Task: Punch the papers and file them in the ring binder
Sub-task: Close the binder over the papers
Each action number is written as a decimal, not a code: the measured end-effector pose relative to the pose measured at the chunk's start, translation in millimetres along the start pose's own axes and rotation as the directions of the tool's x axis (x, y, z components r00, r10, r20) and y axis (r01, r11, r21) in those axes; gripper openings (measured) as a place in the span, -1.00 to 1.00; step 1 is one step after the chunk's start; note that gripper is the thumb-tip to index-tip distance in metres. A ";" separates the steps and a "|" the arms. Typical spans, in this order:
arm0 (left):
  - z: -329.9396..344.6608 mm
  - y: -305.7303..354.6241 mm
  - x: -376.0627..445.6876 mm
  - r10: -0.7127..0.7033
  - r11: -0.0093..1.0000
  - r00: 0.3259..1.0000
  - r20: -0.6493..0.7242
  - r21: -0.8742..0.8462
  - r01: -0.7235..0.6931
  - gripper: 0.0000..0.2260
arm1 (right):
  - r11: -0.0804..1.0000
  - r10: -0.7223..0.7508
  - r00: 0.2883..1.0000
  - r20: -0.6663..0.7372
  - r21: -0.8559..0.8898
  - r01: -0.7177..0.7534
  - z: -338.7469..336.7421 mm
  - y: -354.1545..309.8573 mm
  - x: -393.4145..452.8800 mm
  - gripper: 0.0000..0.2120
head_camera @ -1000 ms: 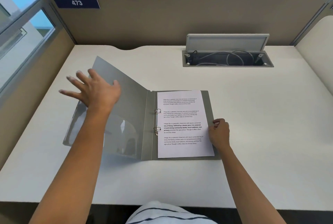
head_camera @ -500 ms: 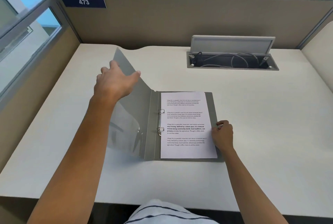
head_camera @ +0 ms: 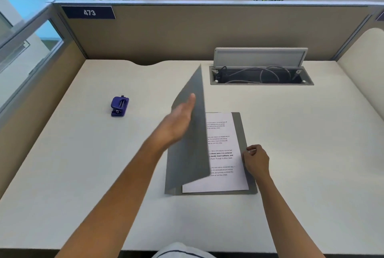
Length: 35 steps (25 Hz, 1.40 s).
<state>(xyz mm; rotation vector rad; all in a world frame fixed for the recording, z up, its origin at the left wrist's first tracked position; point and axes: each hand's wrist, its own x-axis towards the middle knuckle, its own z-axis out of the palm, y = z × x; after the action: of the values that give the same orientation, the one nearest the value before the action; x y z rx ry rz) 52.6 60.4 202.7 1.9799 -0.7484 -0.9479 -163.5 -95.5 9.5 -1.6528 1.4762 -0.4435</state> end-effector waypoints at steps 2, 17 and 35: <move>23.5 -26.4 7.9 -0.047 0.995 0.999 -0.013 0.092 0.048 -0.15 | 1.000 0.014 1.000 -0.006 0.010 -0.014 -5.3 -2.8 0.0 -0.83; 82.1 -125.4 23.0 -0.031 0.830 0.999 -0.029 0.556 0.042 -0.35 | 0.995 0.062 0.997 0.046 0.071 -0.066 -17.7 -2.9 -0.1 -0.65; 58.4 -130.9 45.5 -0.391 0.788 0.920 0.034 -0.505 0.353 -0.36 | 0.996 0.075 0.997 -0.007 0.042 -0.074 -3.9 -11.8 4.5 -0.62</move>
<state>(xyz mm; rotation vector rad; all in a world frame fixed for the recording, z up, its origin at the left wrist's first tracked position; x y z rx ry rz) 50.7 68.3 52.6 1.6973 -0.0331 -1.1550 -157.9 -101.8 19.7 -1.5595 1.5197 -0.4384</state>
